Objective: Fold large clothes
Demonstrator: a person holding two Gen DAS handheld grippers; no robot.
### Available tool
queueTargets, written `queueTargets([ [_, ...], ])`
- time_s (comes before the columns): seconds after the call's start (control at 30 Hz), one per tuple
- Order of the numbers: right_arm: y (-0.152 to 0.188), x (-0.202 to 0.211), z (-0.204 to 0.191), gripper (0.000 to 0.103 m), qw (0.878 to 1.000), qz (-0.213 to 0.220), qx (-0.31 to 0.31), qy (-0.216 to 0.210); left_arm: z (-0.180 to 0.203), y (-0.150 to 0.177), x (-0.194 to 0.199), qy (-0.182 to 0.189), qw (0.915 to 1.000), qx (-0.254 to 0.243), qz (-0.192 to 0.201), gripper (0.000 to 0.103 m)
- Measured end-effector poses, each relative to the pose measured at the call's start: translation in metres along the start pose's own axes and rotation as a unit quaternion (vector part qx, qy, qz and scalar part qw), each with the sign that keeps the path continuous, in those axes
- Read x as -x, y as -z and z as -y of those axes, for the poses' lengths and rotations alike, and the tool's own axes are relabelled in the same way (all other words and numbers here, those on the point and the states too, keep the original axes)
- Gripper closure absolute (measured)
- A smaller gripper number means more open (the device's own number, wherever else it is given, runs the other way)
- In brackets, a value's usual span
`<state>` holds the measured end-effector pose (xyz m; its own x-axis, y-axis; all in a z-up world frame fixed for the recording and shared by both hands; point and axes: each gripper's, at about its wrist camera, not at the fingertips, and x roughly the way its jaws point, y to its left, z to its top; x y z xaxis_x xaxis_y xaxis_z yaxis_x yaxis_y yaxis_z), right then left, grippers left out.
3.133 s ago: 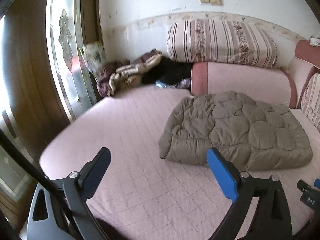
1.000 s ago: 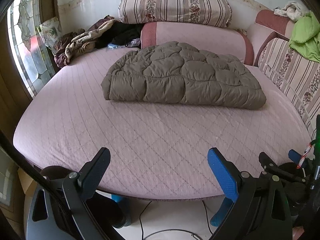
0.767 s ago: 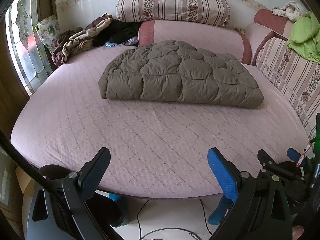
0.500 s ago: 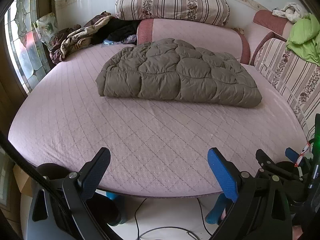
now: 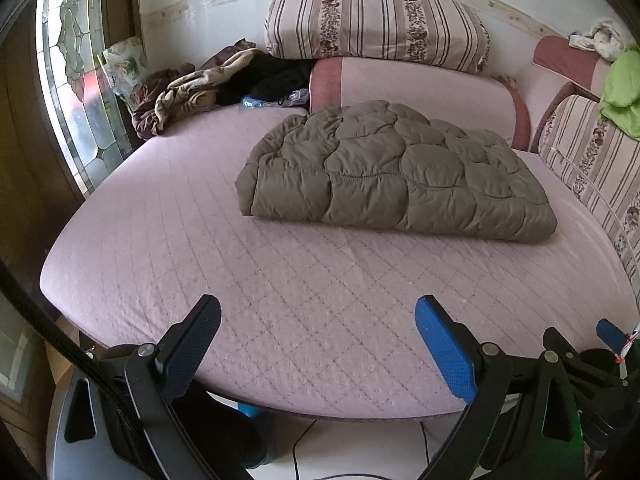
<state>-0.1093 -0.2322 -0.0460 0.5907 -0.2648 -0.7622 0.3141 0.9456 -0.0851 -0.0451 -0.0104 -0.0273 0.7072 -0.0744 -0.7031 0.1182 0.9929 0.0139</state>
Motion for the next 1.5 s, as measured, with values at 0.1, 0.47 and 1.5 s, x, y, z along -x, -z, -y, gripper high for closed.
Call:
queueTargets([
  [0.1, -0.001, -0.001, -0.003, 0.017, 1.000, 0.000, 0.005, -0.001, 0.003, 0.001, -0.002, 0.009, 0.9999, -0.005, -0.006, 0.006],
  [0.47, -0.001, -0.005, -0.002, 0.016, 1.000, -0.005, 0.004, -0.003, 0.009, 0.008, -0.012, 0.043, 0.9984, -0.006, -0.035, 0.006],
  [1.5, -0.023, -0.010, -0.020, 0.016, 0.999, 0.007, 0.035, -0.017, -0.011, 0.000, -0.030, -0.010, 0.9990, 0.004, -0.042, 0.006],
])
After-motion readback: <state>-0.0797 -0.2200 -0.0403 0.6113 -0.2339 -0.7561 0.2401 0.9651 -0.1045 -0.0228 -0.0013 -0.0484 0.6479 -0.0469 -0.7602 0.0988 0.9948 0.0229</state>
